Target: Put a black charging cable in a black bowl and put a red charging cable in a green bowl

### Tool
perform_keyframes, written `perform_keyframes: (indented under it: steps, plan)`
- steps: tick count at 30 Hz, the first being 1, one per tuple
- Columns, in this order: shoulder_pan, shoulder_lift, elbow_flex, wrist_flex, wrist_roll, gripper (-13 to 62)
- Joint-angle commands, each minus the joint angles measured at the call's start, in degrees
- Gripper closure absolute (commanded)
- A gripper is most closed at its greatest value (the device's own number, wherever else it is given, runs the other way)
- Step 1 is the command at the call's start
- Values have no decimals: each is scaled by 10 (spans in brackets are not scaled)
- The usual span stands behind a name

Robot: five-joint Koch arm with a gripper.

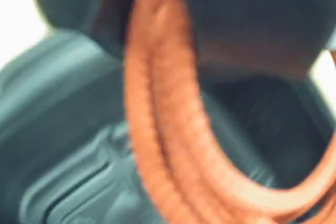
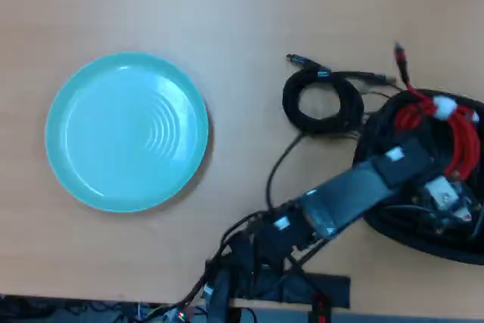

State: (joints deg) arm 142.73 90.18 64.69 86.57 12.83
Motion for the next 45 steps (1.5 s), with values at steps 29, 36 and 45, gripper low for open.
perform_keyframes:
  steps: [29, 36, 45]
  plan:
    - [-520, 62, -200, -21, 14, 560]
    - [-609, -109, -200, -30, 35, 559]
    - [-644, -198, -204, -24, 39, 521]
